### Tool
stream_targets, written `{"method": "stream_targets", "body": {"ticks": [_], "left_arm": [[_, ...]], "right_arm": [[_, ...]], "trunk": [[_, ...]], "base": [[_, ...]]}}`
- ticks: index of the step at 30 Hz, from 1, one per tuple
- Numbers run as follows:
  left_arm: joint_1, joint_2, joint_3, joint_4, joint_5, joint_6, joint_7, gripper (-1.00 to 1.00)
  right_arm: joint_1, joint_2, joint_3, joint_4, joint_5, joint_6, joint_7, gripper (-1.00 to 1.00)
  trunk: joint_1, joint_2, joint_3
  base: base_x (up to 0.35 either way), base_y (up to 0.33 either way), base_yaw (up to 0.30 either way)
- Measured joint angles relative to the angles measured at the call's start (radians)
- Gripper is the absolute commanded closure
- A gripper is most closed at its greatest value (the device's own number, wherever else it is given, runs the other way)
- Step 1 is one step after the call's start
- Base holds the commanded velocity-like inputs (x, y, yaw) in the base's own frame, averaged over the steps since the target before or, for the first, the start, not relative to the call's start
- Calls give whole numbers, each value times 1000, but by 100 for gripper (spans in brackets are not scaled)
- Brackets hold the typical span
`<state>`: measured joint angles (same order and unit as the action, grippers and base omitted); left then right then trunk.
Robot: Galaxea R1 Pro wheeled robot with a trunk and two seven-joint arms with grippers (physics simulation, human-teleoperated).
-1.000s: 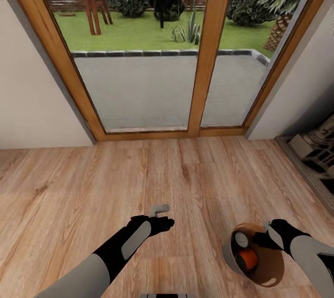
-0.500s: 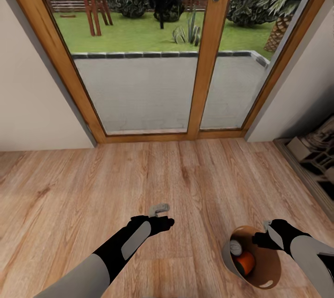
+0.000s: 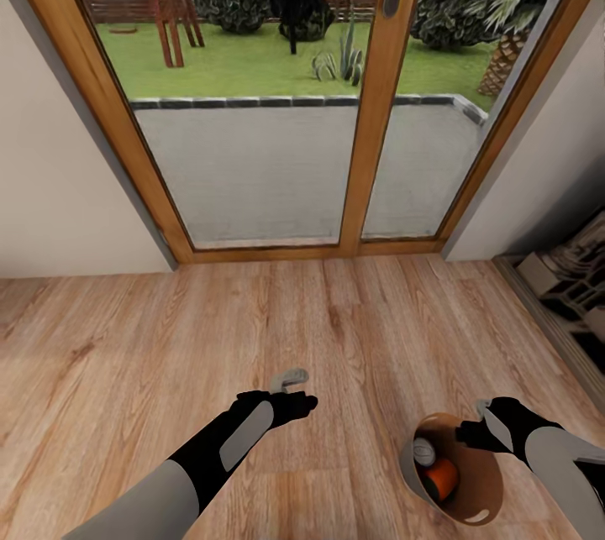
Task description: Put the three can of soda from the living room inside the tash can in the kitchen.
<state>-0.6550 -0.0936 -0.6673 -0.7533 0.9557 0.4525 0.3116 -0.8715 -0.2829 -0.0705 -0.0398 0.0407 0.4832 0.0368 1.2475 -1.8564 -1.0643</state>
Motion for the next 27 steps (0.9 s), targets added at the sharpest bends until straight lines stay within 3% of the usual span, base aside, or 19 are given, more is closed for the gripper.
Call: {"method": "stream_targets", "body": {"ticks": [20,27], "left_arm": [[1,2,0,4,0,0,-2,-100],[3,1,0,5,-1,0,-3,-100]], "right_arm": [[1,8,1,7,1,5,-14,-100],[58,11,0,6,-7,1,-18,-100]], "trunk": [[-77,140,63],[-103,189,85]], "base": [[0,0,0],[0,0,0]]}}
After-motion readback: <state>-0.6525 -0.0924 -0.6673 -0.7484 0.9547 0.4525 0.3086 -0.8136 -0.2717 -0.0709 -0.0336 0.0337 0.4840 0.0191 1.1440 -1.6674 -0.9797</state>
